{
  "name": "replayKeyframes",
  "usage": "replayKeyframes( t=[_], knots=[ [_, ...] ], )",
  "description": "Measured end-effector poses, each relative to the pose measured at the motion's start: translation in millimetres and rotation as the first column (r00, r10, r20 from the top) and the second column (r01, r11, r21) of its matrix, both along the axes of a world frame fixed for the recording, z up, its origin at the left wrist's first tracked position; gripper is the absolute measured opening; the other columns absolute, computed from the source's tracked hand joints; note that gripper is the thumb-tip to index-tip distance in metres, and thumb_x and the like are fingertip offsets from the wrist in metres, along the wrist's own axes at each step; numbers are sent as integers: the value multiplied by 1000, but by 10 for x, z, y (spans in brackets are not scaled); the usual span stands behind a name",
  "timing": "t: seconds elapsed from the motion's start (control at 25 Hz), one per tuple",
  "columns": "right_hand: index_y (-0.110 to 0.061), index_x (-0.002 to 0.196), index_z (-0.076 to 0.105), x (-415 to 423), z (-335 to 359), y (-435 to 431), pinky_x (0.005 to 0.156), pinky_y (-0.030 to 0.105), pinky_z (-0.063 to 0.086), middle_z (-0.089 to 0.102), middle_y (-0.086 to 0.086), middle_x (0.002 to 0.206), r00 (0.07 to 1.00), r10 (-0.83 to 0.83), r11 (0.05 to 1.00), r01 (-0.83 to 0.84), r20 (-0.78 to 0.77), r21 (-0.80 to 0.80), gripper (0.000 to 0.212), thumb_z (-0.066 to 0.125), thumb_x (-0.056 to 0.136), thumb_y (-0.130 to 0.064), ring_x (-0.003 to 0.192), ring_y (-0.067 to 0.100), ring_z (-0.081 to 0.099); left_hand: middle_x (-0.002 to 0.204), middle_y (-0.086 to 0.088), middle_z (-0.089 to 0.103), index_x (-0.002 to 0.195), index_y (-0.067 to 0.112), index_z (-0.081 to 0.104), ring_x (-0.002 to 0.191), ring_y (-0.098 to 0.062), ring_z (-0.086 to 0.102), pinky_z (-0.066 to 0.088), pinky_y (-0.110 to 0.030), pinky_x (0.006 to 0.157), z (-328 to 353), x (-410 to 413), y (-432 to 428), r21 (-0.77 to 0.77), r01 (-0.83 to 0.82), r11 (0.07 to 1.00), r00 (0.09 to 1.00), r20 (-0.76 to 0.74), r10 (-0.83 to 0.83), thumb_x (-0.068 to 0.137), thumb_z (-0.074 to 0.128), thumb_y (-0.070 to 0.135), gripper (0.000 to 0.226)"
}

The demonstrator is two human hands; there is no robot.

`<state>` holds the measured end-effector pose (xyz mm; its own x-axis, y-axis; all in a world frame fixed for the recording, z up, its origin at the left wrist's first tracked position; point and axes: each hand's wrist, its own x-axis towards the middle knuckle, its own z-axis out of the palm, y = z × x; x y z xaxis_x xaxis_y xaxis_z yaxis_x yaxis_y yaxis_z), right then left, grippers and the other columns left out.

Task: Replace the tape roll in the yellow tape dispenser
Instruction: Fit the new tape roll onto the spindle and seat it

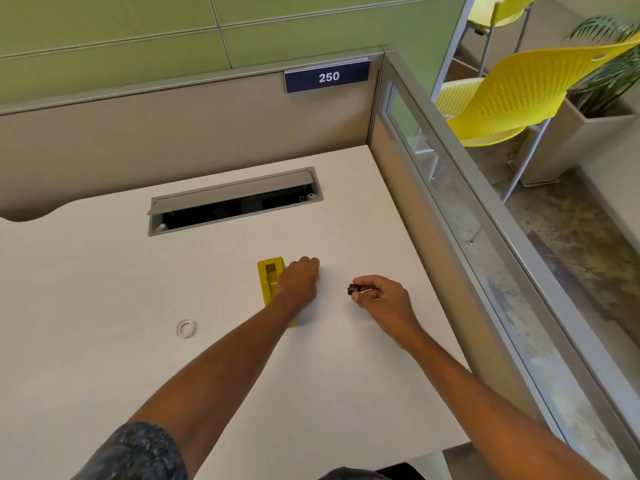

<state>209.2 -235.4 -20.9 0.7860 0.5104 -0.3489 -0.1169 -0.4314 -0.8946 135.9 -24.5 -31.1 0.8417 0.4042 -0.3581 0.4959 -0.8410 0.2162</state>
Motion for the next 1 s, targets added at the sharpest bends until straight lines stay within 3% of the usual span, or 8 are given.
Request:
replayKeyframes(
  t=[0.24, 0.52, 0.64, 0.8, 1.0],
  knots=[
    [-25, 111, 82, 8, 102, 134, 83, 17, 57, 82, -10, 104, 999, 28, 999, -30, 40, 34, 23, 84, 91, -14, 92, 10, 77, 140, -13, 64, 146, 8, 63, 130, -32, 63, 54, -44, 106, 112, -88, -71, -171, -34, 985, 979, 194, 68, 95, 76, 16, 53],
    [-25, 112, 82, -32, 262, 305, 82, 13, 54, 81, -11, 106, 988, 104, 993, -110, 112, 50, 24, 83, 91, -13, 91, 7, 75, 134, -8, 72, 146, 12, 62, 123, -27, 66, 54, -38, 104, 260, -393, -149, -328, -42, 944, 924, 347, 162, 87, 83, 14, 63],
    [-24, 112, 81, -68, 315, 336, 85, 19, 57, 81, -9, 104, 985, 133, 989, -139, 112, 50, 24, 83, 91, -13, 93, 13, 77, 134, -6, 70, 149, 15, 59, 117, -23, 65, 54, -30, 96, 313, -551, -129, -380, -59, 923, 913, 352, 204, 87, 82, 11, 67],
    [-22, 112, 80, -159, 375, 406, 94, 33, 63, 81, -5, 105, 969, 212, 976, -216, 125, 25, 23, 84, 91, -12, 96, 19, 77, 135, -1, 68, 153, 17, 56, 104, -11, 57, 41, -4, 78, 394, -743, -100, -398, -52, 916, 903, 374, 213, 89, 82, 10, 69],
    [-21, 113, 82, -295, 408, 544, 98, 41, 63, 82, -4, 103, 946, 289, 956, -292, 146, -3, 26, 85, 89, -12, 95, 17, 78, 134, 0, 70, 154, 18, 56, 90, -13, 61, 45, -11, 74, 531, -921, -79, -407, -41, 912, 886, 408, 221, 89, 80, 8, 69]
  ],
)
